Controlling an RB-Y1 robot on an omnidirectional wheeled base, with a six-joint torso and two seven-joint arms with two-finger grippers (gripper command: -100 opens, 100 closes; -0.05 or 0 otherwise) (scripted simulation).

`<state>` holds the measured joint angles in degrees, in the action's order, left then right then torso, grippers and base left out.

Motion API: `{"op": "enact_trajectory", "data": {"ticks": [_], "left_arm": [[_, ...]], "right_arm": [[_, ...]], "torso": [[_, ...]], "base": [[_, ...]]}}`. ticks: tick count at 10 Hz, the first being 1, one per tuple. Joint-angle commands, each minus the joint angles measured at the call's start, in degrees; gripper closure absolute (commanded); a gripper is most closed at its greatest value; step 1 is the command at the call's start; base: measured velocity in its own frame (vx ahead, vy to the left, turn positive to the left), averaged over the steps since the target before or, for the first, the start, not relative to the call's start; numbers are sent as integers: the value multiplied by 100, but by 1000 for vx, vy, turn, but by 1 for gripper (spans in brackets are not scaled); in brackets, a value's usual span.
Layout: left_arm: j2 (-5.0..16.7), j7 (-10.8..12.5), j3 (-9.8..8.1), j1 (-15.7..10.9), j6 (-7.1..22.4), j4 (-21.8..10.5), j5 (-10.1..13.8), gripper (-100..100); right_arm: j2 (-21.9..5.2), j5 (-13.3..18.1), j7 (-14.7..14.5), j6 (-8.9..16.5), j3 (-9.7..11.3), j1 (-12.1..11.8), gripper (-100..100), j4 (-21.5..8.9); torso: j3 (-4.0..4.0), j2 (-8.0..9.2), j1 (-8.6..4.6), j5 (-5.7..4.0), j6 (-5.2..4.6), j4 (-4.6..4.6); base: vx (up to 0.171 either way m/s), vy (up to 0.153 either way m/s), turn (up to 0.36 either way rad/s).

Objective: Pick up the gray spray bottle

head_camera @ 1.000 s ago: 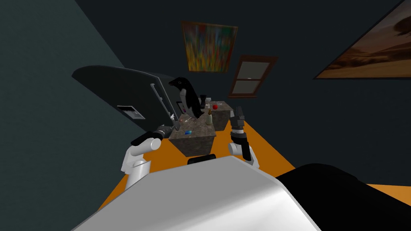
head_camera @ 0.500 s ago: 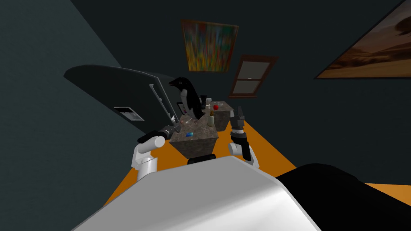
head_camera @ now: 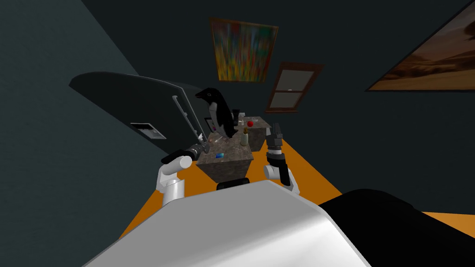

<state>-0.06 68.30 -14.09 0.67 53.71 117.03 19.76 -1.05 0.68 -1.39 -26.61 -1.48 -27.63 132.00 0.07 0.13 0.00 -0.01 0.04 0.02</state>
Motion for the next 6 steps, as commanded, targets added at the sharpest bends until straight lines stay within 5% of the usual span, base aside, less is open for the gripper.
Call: {"op": "enact_trajectory", "data": {"ticks": [1,4,6], "left_arm": [[23,-113,-15,-286,-225,-286,34,-100],[23,-113,-15,-451,-225,-805,34,-100],[114,-313,-77,-909,-552,-1162,166,-100]], "right_arm": [[0,0,0,0,0,0,0,0],[0,0,0,0,0,0,0,0],[0,0,0,0,0,0,0,0]], "torso": [[0,0,0,0,0,0],[-3,-6,1,0,-2,-1],[-1,-2,2,0,0,0]], "base": [[-75,-17,70],[-16,1,-8],[-58,-4,99]]}}
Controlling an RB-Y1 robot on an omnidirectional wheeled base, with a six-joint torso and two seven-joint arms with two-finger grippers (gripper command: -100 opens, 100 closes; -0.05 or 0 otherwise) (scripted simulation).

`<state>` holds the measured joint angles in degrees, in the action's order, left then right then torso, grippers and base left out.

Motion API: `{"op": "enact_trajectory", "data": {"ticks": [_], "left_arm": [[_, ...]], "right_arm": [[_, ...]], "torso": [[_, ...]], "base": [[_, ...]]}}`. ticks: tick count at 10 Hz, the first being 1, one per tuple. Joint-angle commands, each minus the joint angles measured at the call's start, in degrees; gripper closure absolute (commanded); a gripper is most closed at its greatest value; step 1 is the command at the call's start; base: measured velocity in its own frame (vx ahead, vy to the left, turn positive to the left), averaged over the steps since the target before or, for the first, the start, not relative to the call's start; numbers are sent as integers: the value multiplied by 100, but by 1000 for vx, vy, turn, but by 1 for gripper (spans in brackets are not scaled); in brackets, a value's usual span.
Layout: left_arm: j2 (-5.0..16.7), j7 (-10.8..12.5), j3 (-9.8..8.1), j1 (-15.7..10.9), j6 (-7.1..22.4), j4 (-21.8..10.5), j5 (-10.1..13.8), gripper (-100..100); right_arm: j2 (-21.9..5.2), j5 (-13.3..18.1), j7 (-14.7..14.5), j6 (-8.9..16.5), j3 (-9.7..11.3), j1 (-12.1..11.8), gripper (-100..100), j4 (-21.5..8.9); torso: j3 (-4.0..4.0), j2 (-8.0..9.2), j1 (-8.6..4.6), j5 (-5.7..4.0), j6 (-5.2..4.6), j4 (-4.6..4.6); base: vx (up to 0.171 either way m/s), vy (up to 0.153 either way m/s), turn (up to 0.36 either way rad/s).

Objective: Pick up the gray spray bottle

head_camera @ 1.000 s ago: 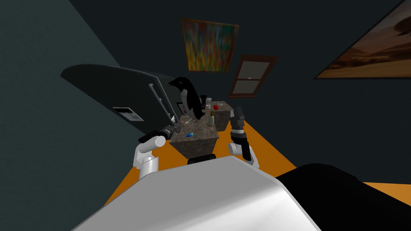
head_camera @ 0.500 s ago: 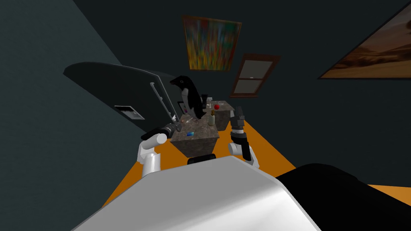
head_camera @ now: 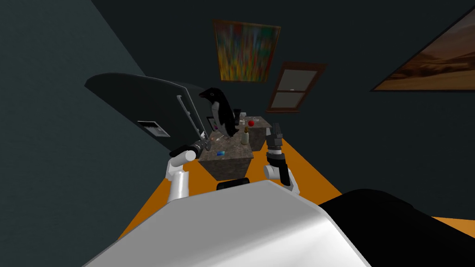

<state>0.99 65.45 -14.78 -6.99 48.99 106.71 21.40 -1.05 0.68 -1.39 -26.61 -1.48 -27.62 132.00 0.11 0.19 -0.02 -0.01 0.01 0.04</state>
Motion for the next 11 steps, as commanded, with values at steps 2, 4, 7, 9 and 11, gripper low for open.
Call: {"op": "enact_trajectory", "data": {"ticks": [2,4,7,9,11], "left_arm": [[9,-29,-8,-275,-81,-441,2,-100],[9,-29,-8,-275,-81,-689,2,-100],[100,-229,-70,-863,-408,-1185,135,-100],[100,-229,-70,-864,-408,-1579,135,-100],[190,-429,-132,-1134,-701,-1835,268,-100]], "right_arm": [[0,0,0,0,0,0,0,0],[0,0,0,0,0,-1,0,0],[0,0,0,0,0,0,0,0],[0,0,0,0,0,0,0,0],[0,0,0,0,0,-1,0,0]], "torso": [[-2,-5,-2,-1,-1,0],[-11,-19,1,0,1,-4],[1,2,-1,0,0,1],[-8,-14,0,0,1,-3],[-14,-22,3,2,1,-8]], "base": [[-26,-5,-13],[4,1,0],[-55,-5,61],[-4,0,-6],[-26,2,69]]}}
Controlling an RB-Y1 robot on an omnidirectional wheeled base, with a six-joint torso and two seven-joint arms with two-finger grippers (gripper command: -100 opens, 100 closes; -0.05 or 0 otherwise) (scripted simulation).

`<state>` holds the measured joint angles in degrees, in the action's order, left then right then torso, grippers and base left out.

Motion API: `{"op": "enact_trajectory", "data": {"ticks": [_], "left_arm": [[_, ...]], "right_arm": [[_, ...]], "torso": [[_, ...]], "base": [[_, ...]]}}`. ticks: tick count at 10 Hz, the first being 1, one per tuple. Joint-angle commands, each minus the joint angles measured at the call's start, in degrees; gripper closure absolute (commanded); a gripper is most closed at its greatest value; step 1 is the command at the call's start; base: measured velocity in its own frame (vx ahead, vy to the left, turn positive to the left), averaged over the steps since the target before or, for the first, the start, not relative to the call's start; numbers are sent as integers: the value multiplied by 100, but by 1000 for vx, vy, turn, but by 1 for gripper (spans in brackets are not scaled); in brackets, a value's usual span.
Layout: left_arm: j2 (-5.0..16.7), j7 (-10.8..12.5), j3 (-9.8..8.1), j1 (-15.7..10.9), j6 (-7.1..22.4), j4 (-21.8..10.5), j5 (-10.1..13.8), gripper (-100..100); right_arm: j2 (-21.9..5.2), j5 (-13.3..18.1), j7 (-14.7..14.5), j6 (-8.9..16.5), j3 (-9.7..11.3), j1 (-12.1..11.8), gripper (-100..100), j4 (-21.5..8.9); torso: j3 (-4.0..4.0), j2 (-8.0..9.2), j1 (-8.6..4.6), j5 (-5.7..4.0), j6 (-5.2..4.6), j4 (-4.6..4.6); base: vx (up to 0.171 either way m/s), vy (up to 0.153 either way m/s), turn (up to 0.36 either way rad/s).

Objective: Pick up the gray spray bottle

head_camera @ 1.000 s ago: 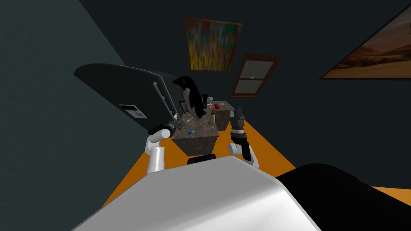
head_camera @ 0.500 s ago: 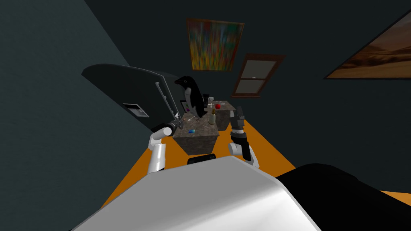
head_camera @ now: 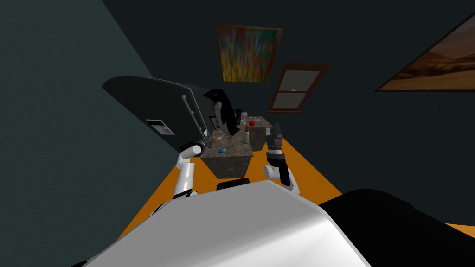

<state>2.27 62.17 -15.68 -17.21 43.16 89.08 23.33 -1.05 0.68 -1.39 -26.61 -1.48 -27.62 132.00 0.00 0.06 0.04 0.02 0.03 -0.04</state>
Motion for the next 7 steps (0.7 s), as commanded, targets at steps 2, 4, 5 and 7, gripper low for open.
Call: {"op": "enact_trajectory", "data": {"ticks": [2,4,5,7], "left_arm": [[62,-101,-42,-432,-152,-459,75,-100],[62,-101,-42,-432,-152,-758,75,-100],[153,-301,-104,-682,-441,-917,208,-100],[153,-301,-104,-1021,-479,-1320,208,-100]], "right_arm": [[0,0,0,0,0,1,0,0],[0,0,0,0,0,0,0,0],[0,0,0,0,0,0,0,0],[0,0,0,0,0,0,0,0]], "torso": [[4,6,-3,-1,-3,2],[-6,-11,-3,0,-2,-2],[-10,-18,-2,0,-2,-4],[-3,-6,-2,0,-3,-1]], "base": [[-57,-7,22],[0,-1,-4],[-40,-5,146],[-50,-2,18]]}}
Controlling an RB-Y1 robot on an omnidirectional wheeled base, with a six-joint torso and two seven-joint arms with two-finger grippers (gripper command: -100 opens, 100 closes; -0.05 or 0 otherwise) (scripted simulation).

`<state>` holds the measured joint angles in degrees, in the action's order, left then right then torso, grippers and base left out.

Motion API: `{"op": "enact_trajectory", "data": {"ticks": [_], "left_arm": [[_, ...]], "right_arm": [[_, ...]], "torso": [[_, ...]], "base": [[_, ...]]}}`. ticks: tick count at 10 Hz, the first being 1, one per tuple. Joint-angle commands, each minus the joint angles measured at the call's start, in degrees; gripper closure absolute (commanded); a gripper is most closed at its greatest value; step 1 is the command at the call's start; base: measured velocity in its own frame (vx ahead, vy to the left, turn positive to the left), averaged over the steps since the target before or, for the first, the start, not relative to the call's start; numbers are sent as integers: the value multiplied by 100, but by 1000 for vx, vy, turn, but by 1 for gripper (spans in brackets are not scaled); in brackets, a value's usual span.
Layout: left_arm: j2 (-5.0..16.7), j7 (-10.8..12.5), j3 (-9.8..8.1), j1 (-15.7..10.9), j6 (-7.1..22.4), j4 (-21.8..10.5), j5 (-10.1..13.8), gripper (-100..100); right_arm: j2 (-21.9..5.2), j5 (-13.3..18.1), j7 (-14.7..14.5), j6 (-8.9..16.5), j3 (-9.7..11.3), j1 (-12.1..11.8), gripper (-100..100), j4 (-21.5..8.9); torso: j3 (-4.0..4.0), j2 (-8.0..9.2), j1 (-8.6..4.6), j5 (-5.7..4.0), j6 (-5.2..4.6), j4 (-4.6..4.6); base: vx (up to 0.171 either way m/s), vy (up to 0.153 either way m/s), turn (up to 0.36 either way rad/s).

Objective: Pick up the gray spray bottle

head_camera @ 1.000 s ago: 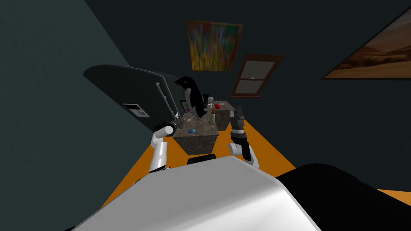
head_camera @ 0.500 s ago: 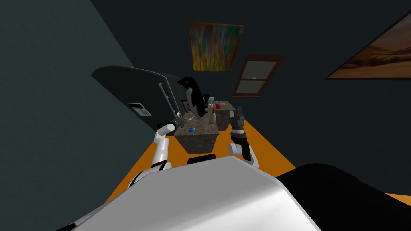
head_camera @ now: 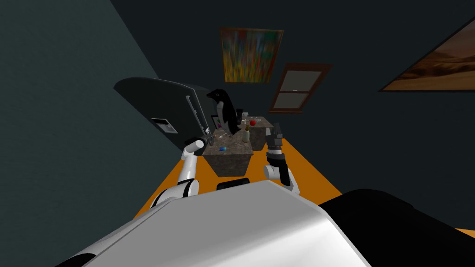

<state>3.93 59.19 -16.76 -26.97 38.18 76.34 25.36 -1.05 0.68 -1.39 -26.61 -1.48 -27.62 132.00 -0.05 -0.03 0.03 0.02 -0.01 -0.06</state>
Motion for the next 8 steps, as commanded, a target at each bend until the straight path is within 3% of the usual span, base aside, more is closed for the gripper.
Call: {"op": "enact_trajectory", "data": {"ticks": [1,2,3,5,8], "left_arm": [[-13,-3,4,-45,19,-286,4,-100],[-13,-3,4,-45,19,-399,4,-100],[78,-203,-58,-348,-262,-592,137,-100],[78,-203,-58,-635,-308,-878,137,-100],[78,-203,-58,-635,-308,-1298,137,-100]], "right_arm": [[0,0,0,0,0,0,0,0],[0,0,0,0,0,0,0,0],[0,0,0,0,0,-1,0,0],[0,0,0,0,0,0,0,0],[0,0,0,0,0,-1,0,0]], "torso": [[0,0,0,0,0,0],[-4,-6,1,1,1,-2],[-6,-10,2,1,3,-3],[4,8,0,0,2,2],[-8,-13,1,1,3,-4]], "base": [[-18,6,-13],[0,0,0],[-55,-7,108],[-56,-1,41],[1,0,-4]]}}
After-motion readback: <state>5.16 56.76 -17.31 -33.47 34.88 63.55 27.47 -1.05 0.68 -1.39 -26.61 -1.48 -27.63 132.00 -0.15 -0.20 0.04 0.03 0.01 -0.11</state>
